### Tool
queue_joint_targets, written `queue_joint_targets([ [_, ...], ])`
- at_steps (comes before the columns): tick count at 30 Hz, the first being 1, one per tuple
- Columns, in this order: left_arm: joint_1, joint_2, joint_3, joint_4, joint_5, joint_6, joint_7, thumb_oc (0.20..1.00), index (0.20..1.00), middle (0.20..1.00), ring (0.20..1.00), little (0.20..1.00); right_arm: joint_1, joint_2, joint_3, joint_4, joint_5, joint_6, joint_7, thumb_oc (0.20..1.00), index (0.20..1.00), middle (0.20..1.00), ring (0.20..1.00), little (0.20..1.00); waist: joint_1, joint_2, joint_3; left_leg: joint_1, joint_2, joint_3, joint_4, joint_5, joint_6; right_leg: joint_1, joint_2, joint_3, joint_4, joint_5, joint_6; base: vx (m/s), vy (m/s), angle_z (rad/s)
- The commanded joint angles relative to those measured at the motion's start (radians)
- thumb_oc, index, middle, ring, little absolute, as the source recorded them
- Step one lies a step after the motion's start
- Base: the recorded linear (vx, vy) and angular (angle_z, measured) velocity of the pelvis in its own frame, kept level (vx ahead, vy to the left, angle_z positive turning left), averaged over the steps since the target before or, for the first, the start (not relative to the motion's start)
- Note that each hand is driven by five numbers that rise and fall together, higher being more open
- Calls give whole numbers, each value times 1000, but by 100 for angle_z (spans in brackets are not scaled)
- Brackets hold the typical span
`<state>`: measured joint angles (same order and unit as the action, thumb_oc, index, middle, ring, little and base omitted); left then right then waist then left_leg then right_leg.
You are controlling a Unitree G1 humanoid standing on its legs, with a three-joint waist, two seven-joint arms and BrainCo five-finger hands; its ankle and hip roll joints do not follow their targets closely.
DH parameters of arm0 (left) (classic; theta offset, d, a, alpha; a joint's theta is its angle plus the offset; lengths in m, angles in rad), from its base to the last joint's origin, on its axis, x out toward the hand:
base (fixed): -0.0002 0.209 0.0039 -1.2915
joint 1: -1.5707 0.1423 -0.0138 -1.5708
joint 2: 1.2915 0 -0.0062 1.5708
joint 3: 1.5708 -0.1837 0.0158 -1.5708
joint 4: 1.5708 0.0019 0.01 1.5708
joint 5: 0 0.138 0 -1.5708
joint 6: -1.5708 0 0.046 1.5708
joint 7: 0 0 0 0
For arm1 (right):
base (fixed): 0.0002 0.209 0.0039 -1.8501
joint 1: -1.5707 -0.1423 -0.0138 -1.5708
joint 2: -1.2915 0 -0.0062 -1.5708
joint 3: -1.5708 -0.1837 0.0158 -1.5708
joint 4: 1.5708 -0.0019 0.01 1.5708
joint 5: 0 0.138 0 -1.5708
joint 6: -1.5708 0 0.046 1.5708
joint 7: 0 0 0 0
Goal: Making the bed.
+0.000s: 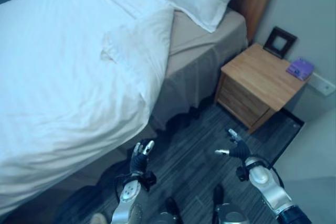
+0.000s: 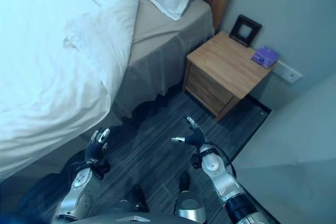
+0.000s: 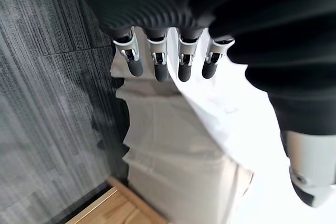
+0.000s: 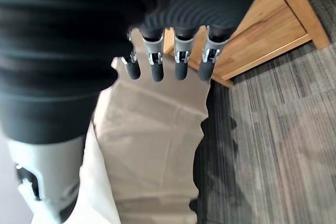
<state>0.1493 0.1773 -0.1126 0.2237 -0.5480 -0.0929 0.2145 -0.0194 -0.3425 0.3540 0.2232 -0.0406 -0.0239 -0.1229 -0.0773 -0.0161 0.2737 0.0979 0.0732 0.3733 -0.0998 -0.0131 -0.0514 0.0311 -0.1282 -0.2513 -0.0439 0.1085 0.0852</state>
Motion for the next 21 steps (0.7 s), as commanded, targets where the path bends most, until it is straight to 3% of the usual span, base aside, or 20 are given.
queue_joint_targets([
  [1,-49,61,-31,-16,-3,-26,-3,1000,1000,1000,1000,1000,-57,40,-2,-36,-10,-40,-12,1000,1000,1000,1000,1000,-32,1,-19,-1,15,-43,13,10,5,-122,-9,179,172,-107,70,-9,12,50],
  [5,-51,72,-22,10,-1,-29,-8,1000,1000,1000,1000,1000,-41,48,-6,-28,21,-44,-11,1000,1000,1000,1000,1000,-27,-1,-31,-15,-2,-84,13,23,-2,-105,22,241,75,-94,36,45,-24,73],
  [10,-43,52,-15,31,-6,-24,-15,1000,1000,1000,1000,1000,-35,48,7,-6,13,-38,-3,1000,1000,1000,1000,1000,-17,-3,-61,22,1,-62,13,13,-7,-13,5,221,-30,-56,46,67,-22,31],
  [14,-28,44,-8,21,-4,-18,-14,1000,1000,1000,1000,1000,-33,42,1,1,13,-38,-2,1000,1000,1000,1000,1000,-17,1,-75,30,7,-61,13,16,-16,8,2,203,-43,-62,45,11,-19,-13],
  [15,43,78,138,307,186,54,11,1000,1000,1000,1000,1000,111,42,-288,289,341,4,-9,1000,1000,1000,1000,1000,28,-23,-69,-36,101,-139,336,19,-51,86,52,99,33,-167,-50,-80,25,-2],
  [20,8,99,123,237,199,48,16,1000,1000,1000,1000,1000,101,53,-298,287,351,-1,-10,1000,1000,1000,1000,1000,-11,6,-116,64,103,-108,186,18,-72,61,51,45,11,-158,-29,-168,178,38],
  [21,-17,115,116,194,209,48,26,1000,1000,1000,1000,1000,80,55,-290,285,339,-4,-17,1000,1000,1000,1000,1000,-19,20,-120,96,81,-94,46,-4,-56,20,49,31,97,-168,-18,-167,201,54],
])
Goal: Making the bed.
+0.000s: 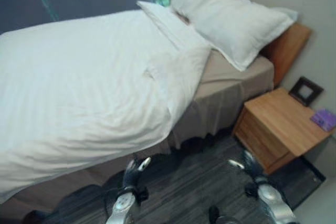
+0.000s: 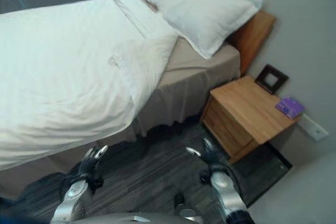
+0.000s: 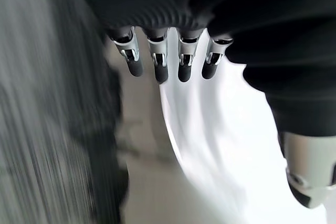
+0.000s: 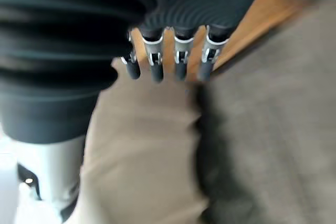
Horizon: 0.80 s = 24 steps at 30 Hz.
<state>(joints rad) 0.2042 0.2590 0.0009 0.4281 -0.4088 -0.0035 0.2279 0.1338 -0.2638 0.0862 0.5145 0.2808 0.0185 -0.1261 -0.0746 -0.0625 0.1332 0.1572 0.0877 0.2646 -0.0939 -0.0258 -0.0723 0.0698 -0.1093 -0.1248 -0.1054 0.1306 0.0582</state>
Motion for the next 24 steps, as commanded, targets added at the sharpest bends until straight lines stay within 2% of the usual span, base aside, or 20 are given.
queue_joint_targets([
  [1,-93,55,0,-36,93,-40,15,1000,1000,1000,1000,1000,-80,-19,-24,-4,9,-50,-21,1000,1000,1000,1000,1000,-21,68,25,34,61,13,12,13,-25,-74,12,-105,260,-177,26,-261,378,38],
  [2,-119,81,-4,-109,119,-47,21,1000,1000,1000,1000,1000,-106,-10,-9,-34,-21,-55,-23,1000,1000,1000,1000,1000,-28,66,54,53,31,-5,7,-21,14,-180,-41,-81,526,-78,102,-276,304,48],
  [3,-134,97,-17,-146,145,-59,18,1000,1000,1000,1000,1000,-123,-10,2,-46,-61,-55,-32,1000,1000,1000,1000,1000,-44,73,86,51,41,-16,7,-24,16,-251,-29,-25,608,-46,133,-196,248,38],
  [4,-134,97,-16,-146,146,-59,18,1000,1000,1000,1000,1000,-124,-10,2,-46,-62,-55,-32,1000,1000,1000,1000,1000,-43,73,84,49,41,-15,7,-24,16,-255,-30,-24,610,-47,133,-51,81,61],
  [5,-128,103,-4,-167,153,-68,11,1000,1000,1000,1000,1000,-126,-6,-10,-61,-66,-52,-34,1000,1000,1000,1000,1000,-42,68,80,54,41,-10,7,-33,2,-255,-60,-53,501,-68,117,205,-81,36],
  [6,-130,108,4,-183,144,-69,-2,1000,1000,1000,1000,1000,-131,-11,-15,-78,-62,-53,-38,1000,1000,1000,1000,1000,-43,57,71,59,49,-2,7,-39,-19,-237,-82,-88,287,-78,93,200,-83,41],
  [7,-130,109,5,-183,144,-69,-2,1000,1000,1000,1000,1000,-131,-11,-15,-78,-62,-52,-38,1000,1000,1000,1000,1000,-45,58,70,57,50,-4,7,-36,-19,-233,-80,-91,278,-72,92,242,-142,27],
  [8,-134,110,7,-190,136,-70,-5,1000,1000,1000,1000,1000,-132,-18,-14,-86,-64,-53,-41,1000,1000,1000,1000,1000,-49,50,67,59,52,-6,7,-38,-29,-236,-83,-92,182,-47,91,303,-191,35],
  [9,-158,122,18,-207,123,-74,-6,1000,1000,1000,1000,1000,-127,-25,-13,-114,-83,-56,-43,1000,1000,1000,1000,1000,-59,43,68,86,73,-15,7,-55,-52,-256,-76,-81,25,-13,107,301,-191,22],
  [11,-165,130,17,-219,117,-81,-10,1000,1000,1000,1000,1000,-124,-28,-13,-131,-96,-57,-45,1000,1000,1000,1000,1000,-61,39,64,97,82,-25,7,-60,-62,-270,-92,-57,21,-8,113,308,-220,8],
  [12,-171,132,23,-226,104,-103,-12,1000,1000,1000,1000,1000,-126,-39,-9,-148,-127,-57,-46,1000,1000,1000,1000,1000,-59,31,55,141,93,-25,7,-82,-74,-265,-95,-42,33,7,116,318,-222,22],
  [15,-173,127,26,-233,96,-111,-15,1000,1000,1000,1000,1000,-134,-44,-3,-148,-141,-59,-45,1000,1000,1000,1000,1000,-54,32,46,179,105,-24,24,-68,-79,-241,-81,-37,37,14,107,278,-188,24],
  [16,-169,115,30,-249,65,-126,-16,1000,1000,1000,1000,1000,-153,-70,14,-158,-167,-61,-42,1000,1000,1000,1000,1000,-52,46,40,136,152,-45,197,24,-102,-198,-44,-45,32,14,76,421,-322,11],
  [17,-170,115,31,-249,65,-126,-16,1000,1000,1000,1000,1000,-154,-70,15,-158,-166,-61,-42,1000,1000,1000,1000,1000,-56,44,37,129,151,-49,198,26,-103,-202,-46,-47,31,16,75,359,-358,8],
  [18,-173,106,36,-243,45,-127,-8,1000,1000,1000,1000,1000,-171,-85,29,-154,-184,-64,-47,1000,1000,1000,1000,1000,-48,46,40,63,174,-74,331,99,-105,-159,-27,-53,20,-1,45,243,-393,11],
  [19,-190,107,34,-241,22,-135,4,1000,1000,1000,1000,1000,-202,-104,38,-157,-185,-65,-60,1000,1000,1000,1000,1000,-26,30,71,-54,189,-106,529,189,-90,-98,-15,-74,18,-44,-4,334,-501,11],
  [20,-205,112,26,-236,13,-136,9,1000,1000,1000,1000,1000,-212,-116,37,-156,-181,-63,-68,1000,1000,1000,1000,1000,-15,22,93,-88,194,-84,570,184,-78,-73,-13,-81,18,-59,-16,383,-469,6],
  [21,-214,116,23,-234,1,-140,16,1000,1000,1000,1000,1000,-223,-128,31,-159,-182,-63,-73,1000,1000,1000,1000,1000,-17,20,98,-95,223,-36,581,174,-84,-53,-14,-90,18,-84,-13,290,-269,-22],
  [22,-224,115,22,-225,-4,-141,14,1000,1000,1000,1000,1000,-237,-137,31,-147,-184,-57,-73,1000,1000,1000,1000,1000,1,12,115,-125,202,-16,588,152,-72,-41,-23,-87,18,-86,-19,318,-181,-45],
  [24,-231,111,30,-208,-7,-144,30,1000,1000,1000,1000,1000,-256,-158,25,-148,-181,-45,-75,1000,1000,1000,1000,1000,12,7,117,-201,121,14,563,68,-64,-14,-33,-83,18,-103,-7,388,-78,-25],
])
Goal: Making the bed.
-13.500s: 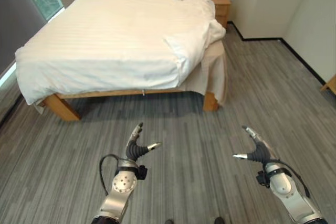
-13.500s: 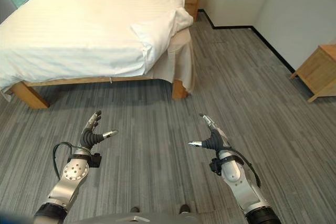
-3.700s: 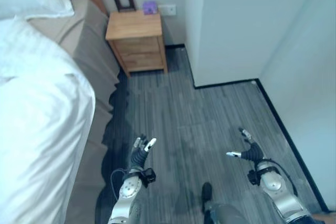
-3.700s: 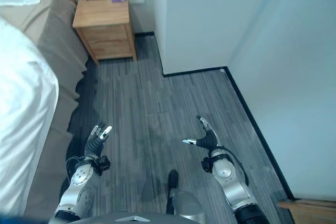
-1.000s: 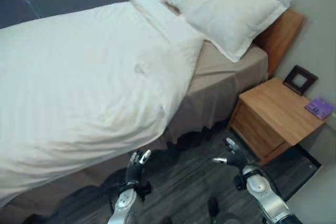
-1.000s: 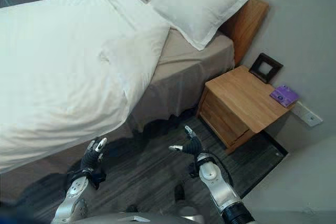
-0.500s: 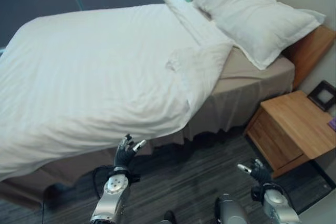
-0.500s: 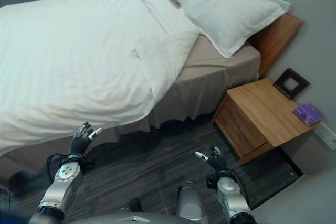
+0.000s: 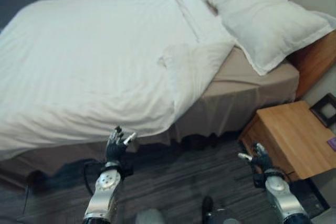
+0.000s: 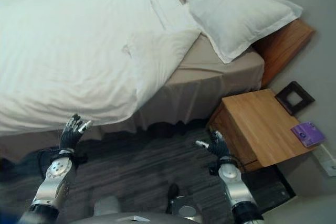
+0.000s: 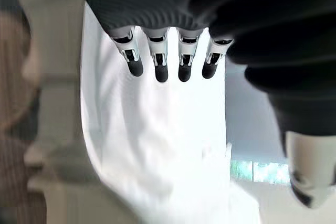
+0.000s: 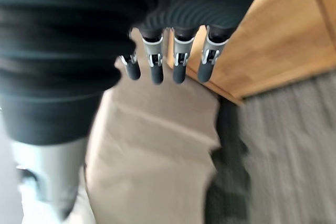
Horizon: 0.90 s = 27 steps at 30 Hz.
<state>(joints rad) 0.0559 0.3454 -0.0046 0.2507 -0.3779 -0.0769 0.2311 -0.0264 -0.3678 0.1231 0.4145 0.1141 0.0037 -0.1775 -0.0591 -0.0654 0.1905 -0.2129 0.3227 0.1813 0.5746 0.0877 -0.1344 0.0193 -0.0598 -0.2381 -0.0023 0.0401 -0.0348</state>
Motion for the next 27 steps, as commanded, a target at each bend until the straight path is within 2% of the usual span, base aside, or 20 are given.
queue_joint_targets([
  [1,-73,35,65,-24,-15,-68,37,1000,1000,1000,1000,1000,-107,-71,-16,-51,-9,-25,-8,1000,1000,1000,1000,1000,4,17,50,143,-171,175,-260,-76,21,61,-74,31,-85,-20,102,391,-20,-5],
  [2,-72,35,65,-25,-15,-68,37,1000,1000,1000,1000,1000,-106,-71,-16,-51,-9,-25,-8,1000,1000,1000,1000,1000,5,15,51,148,-175,178,-267,-74,23,62,-77,33,-85,-20,104,482,56,-13],
  [3,-58,41,77,-28,9,-63,40,1000,1000,1000,1000,1000,-104,-82,-24,-57,-11,-28,-5,1000,1000,1000,1000,1000,1,29,43,170,-190,229,-373,-80,14,90,-67,30,-85,-49,119,435,82,-2],
  [4,-33,43,109,-39,14,-70,41,1000,1000,1000,1000,1000,-100,-101,-35,-68,-16,-34,3,1000,1000,1000,1000,1000,-1,53,33,171,-209,337,-503,-15,15,124,-44,7,-85,-68,124,454,82,4],
  [7,-23,41,129,-65,-24,-80,41,1000,1000,1000,1000,1000,-114,-119,-39,-75,-24,-34,0,1000,1000,1000,1000,1000,-1,60,18,215,-214,383,-611,32,18,170,-36,-20,-85,-91,123,317,42,31],
  [8,-15,49,141,-77,-26,-84,46,1000,1000,1000,1000,1000,-126,-124,-41,-99,-31,-29,-2,1000,1000,1000,1000,1000,5,55,8,240,-235,345,-631,7,42,193,-35,-41,-78,-98,121,362,51,36],
  [9,-17,66,153,-92,-6,-90,58,1000,1000,1000,1000,1000,-134,-130,-37,-118,-61,-34,-5,1000,1000,1000,1000,1000,18,47,-2,257,-262,301,-653,-7,65,184,-42,-50,0,-97,135,330,64,35],
  [10,-24,82,170,-129,2,-96,69,1000,1000,1000,1000,1000,-145,-128,-39,-135,-84,-37,-5,1000,1000,1000,1000,1000,22,37,0,285,-264,306,-662,-31,84,133,-60,-78,162,-69,164,308,112,35],
  [11,-43,97,173,-169,4,-98,79,1000,1000,1000,1000,1000,-187,-131,-36,-159,-117,-39,-15,1000,1000,1000,1000,1000,8,25,22,328,-271,297,-662,-78,124,3,-124,-64,405,31,251,175,112,30],
  [13,-64,107,172,-181,-9,-109,82,1000,1000,1000,1000,1000,-228,-130,-23,-162,-125,-43,-16,1000,1000,1000,1000,1000,3,19,40,335,-270,294,-662,-85,136,-57,-144,-27,508,38,268,58,47,45],
  [14,-80,111,167,-191,-30,-116,91,1000,1000,1000,1000,1000,-257,-130,-8,-166,-134,-39,-17,1000,1000,1000,1000,1000,4,19,48,340,-257,269,-662,-94,139,-97,-128,10,555,24,265,108,-36,61],
  [16,-117,117,175,-179,-72,-127,104,1000,1000,1000,1000,1000,-323,-140,11,-167,-156,-27,-33,1000,1000,1000,1000,1000,21,15,49,331,-248,256,-662,-81,135,-128,-156,3,491,22,219,152,-178,72],
  [17,-140,122,169,-179,-77,-126,115,1000,1000,1000,1000,1000,-384,-151,43,-179,-186,-17,-36,1000,1000,1000,1000,1000,27,6,47,325,-235,221,-662,-80,111,-113,-159,28,337,-14,190,137,-220,85],
  [18,-140,122,170,-180,-77,-126,116,1000,1000,1000,1000,1000,-386,-151,44,-179,-186,-17,-36,1000,1000,1000,1000,1000,24,8,48,326,-233,218,-662,-80,110,-108,-158,24,331,-13,189,255,-241,98],
  [19,-144,125,166,-178,-75,-129,113,1000,1000,1000,1000,1000,-423,-165,68,-190,-203,-16,-31,1000,1000,1000,1000,1000,25,0,44,326,-226,188,-662,-84,95,-98,-138,66,201,-29,181,319,-253,101],
  [20,-159,130,145,-145,-84,-126,109,1000,1000,1000,1000,1000,-467,-188,86,-197,-208,-19,-36,1000,1000,1000,1000,1000,14,-21,30,324,-230,130,-662,-95,83,-88,-92,201,-9,-20,171,309,-255,104],
  [22,-160,130,146,-144,-84,-127,109,1000,1000,1000,1000,1000,-469,-188,87,-196,-208,-20,-37,1000,1000,1000,1000,1000,14,-21,29,322,-229,130,-662,-92,83,-86,-91,201,-18,-12,170,185,-151,111],
  [23,-189,136,125,-74,-95,-120,118,1000,1000,1000,1000,1000,-507,-203,99,-157,-205,-4,-58,1000,1000,1000,1000,1000,23,-39,16,323,-250,52,-662,-114,83,-48,-71,272,-76,-3,170,282,-241,144],
  [24,-183,146,124,-67,-65,-103,97,1000,1000,1000,1000,1000,-573,-178,133,-140,-205,-2,-46,1000,1000,1000,1000,1000,38,-40,13,332,-252,39,-662,-113,77,-51,-91,232,-84,41,190,365,-286,170],
  [27,-212,139,88,-22,-73,-116,99,1000,1000,1000,1000,1000,-627,-181,172,-69,-212,-7,-72,1000,1000,1000,1000,1000,25,-30,-4,328,-255,10,-662,-116,67,-45,-80,236,-85,31,181,224,-168,76],
])
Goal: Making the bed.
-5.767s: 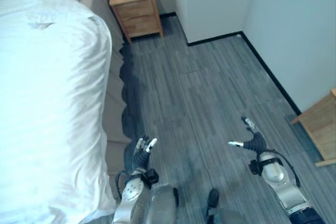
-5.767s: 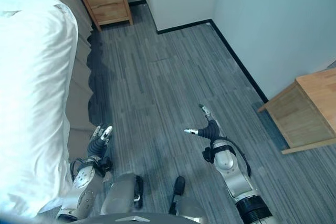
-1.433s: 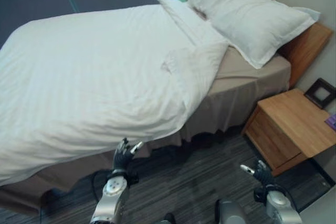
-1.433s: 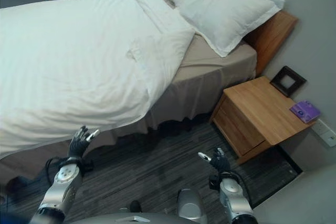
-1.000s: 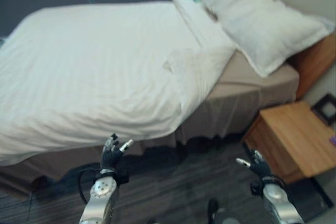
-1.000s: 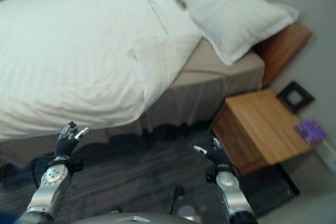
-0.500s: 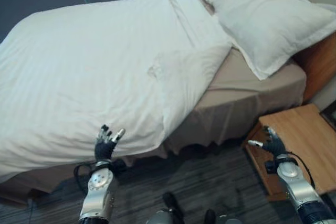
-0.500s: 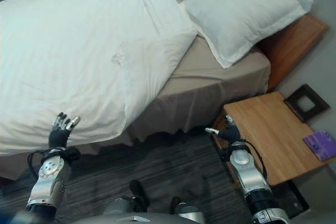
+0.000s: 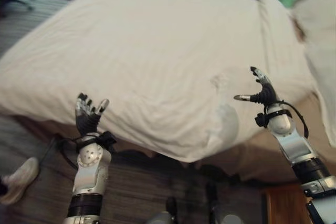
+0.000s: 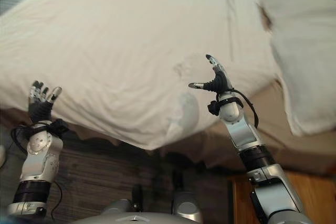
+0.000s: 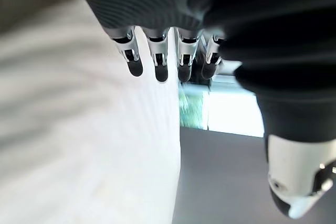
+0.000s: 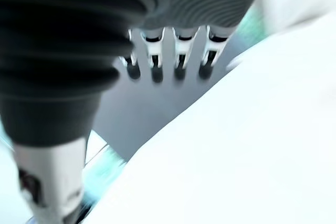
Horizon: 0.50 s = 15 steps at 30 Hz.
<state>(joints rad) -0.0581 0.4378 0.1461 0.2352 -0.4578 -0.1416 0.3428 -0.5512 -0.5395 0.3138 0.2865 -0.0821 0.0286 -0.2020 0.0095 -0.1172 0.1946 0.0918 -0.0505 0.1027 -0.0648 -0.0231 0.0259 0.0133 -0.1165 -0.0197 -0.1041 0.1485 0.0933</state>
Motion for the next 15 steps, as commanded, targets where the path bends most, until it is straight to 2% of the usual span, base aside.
queue_joint_targets([
  [1,-101,50,-59,22,9,-49,-14,1000,1000,1000,1000,1000,-149,-27,0,119,-24,-27,-43,1000,1000,1000,1000,1000,-40,31,-9,20,124,86,-23,-1,-104,-31,-26,-7,17,-77,49,176,-148,69],
  [4,-105,55,-49,50,3,-49,-7,1000,1000,1000,1000,1000,-186,-57,2,138,-19,-21,-37,1000,1000,1000,1000,1000,-39,35,-7,13,130,79,-23,4,-110,-31,-23,-19,17,-82,45,104,-111,58],
  [7,-132,64,-53,103,-16,-49,-7,1000,1000,1000,1000,1000,-228,-59,29,270,-13,0,-30,1000,1000,1000,1000,1000,-33,53,1,-21,145,59,-23,19,-130,-42,-25,-58,17,-94,29,76,-138,13],
  [8,-136,73,-50,121,-21,-49,-7,1000,1000,1000,1000,1000,-251,-84,42,282,-24,9,-27,1000,1000,1000,1000,1000,-33,57,2,-31,148,54,-23,23,-134,-48,-23,-62,17,-96,27,74,-133,7],
  [15,-187,109,-53,239,-39,-65,-3,1000,1000,1000,1000,1000,-398,-152,108,474,-117,24,-66,1000,1000,1000,1000,1000,-41,115,19,-129,161,43,-23,63,-165,-123,-25,-84,17,-98,19,19,-84,14],
])
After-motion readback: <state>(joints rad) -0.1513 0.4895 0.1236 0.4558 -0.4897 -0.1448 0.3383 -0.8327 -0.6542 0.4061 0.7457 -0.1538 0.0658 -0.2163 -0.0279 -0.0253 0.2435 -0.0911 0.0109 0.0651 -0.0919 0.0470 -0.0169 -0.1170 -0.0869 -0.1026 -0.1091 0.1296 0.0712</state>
